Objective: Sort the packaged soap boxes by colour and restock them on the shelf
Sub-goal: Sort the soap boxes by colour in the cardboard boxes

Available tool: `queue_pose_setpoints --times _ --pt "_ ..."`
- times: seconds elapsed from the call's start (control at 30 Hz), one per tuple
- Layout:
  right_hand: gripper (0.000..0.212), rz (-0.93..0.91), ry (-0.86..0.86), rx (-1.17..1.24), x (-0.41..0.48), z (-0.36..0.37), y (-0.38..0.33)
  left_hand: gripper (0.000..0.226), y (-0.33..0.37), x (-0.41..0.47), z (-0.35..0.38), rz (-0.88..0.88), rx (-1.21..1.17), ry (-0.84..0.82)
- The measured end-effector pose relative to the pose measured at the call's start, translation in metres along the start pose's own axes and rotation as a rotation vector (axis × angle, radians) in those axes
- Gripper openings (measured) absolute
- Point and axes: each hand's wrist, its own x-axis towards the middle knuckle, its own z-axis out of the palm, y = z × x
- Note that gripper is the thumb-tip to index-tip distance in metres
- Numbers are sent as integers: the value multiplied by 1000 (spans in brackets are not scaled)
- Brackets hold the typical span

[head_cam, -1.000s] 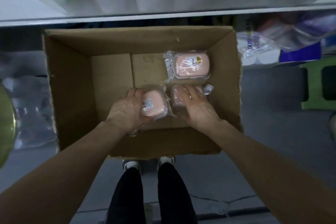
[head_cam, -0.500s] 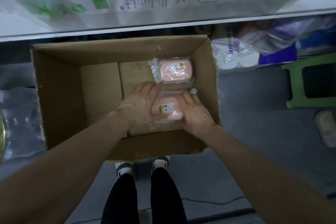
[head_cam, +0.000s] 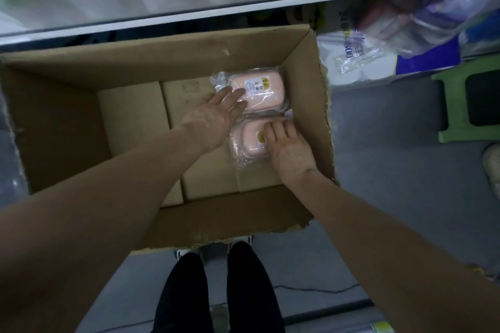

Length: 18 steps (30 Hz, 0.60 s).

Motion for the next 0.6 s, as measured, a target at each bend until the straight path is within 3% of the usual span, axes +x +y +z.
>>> queue_pose_setpoints --times 0.33,0.6 --pt "59 -38 -61 -16 -24 -45 14 66 -4 -38 -33 -55 -88 45" --pt "67 -104 85 -88 -78 -132 13 54 -6 -150 -93 -123 -151 178"
